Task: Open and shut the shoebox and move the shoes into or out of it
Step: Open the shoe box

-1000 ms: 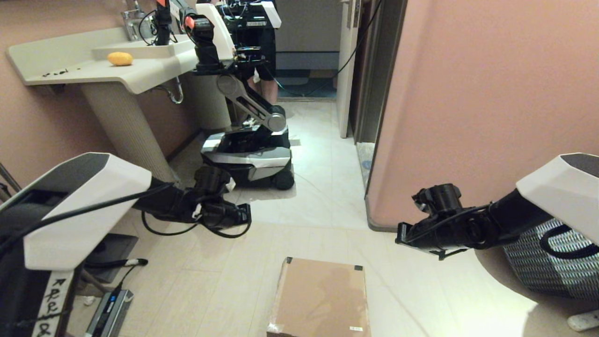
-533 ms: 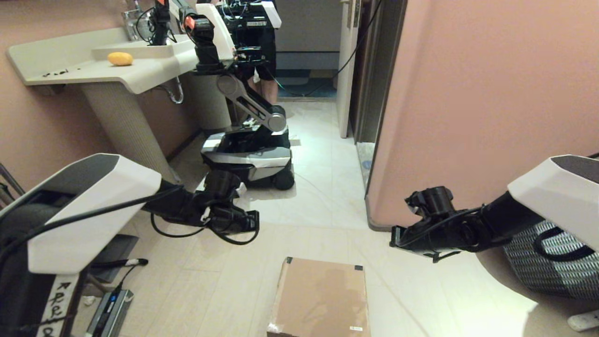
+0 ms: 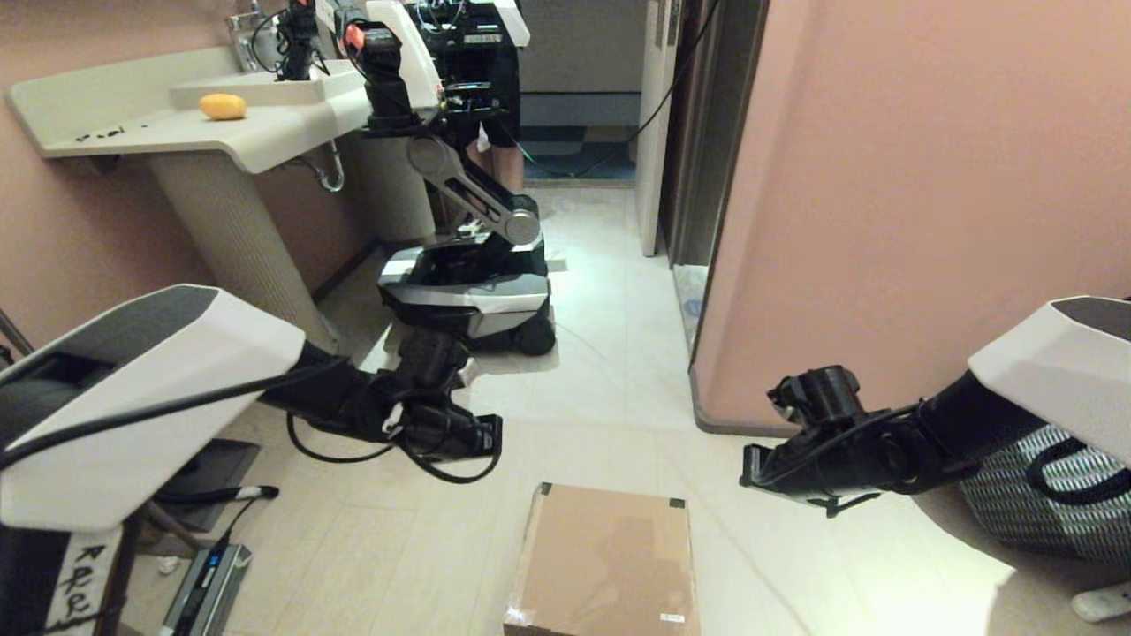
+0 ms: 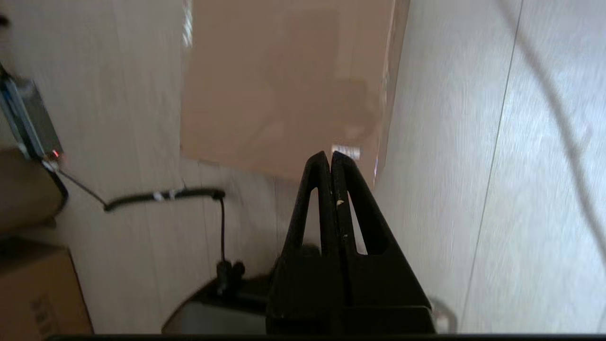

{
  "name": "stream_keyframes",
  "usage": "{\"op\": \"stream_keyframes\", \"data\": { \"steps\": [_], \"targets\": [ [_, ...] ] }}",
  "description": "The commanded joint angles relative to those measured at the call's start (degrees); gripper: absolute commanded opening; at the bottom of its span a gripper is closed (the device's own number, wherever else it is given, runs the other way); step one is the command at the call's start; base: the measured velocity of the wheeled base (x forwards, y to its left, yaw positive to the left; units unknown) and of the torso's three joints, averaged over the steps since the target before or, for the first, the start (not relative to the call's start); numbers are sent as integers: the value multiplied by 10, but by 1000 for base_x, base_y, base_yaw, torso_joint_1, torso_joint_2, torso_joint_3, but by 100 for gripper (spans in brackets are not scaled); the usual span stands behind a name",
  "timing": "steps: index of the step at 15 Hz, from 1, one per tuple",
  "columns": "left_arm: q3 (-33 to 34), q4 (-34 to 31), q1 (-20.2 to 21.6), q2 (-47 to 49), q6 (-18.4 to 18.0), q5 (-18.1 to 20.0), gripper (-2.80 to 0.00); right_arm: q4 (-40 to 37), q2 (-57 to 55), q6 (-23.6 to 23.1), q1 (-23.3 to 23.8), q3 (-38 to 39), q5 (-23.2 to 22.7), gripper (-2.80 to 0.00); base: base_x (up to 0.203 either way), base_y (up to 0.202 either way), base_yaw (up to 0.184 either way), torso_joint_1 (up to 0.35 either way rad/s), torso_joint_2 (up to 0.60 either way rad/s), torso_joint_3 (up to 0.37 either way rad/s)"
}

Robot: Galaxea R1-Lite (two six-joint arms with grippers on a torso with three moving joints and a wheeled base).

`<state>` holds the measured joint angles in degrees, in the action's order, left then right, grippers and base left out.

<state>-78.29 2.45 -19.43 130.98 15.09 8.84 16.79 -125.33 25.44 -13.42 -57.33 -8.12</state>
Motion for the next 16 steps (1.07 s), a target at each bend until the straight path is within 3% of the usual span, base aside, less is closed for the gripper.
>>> {"op": "stream_keyframes", "data": {
  "steps": [1, 9, 12, 16],
  "targets": [
    [35, 2, -7, -24, 3, 0, -280, 11, 24, 1, -2, 37, 4, -280, 0, 0, 0, 10, 2, -146],
    [64, -1, -5, -61, 1, -3, -280, 25, 24, 0, -2, 55, 36, -280, 0, 0, 0, 3, 3, -192],
    [87, -1, -8, -83, 36, -3, -280, 25, 23, -1, -2, 59, 44, -280, 0, 0, 0, 1, 3, -196],
    [92, 0, -8, -78, 37, -3, -280, 25, 13, 0, -2, 59, 46, -280, 0, 0, 0, 3, 3, -198]
  ]
}}
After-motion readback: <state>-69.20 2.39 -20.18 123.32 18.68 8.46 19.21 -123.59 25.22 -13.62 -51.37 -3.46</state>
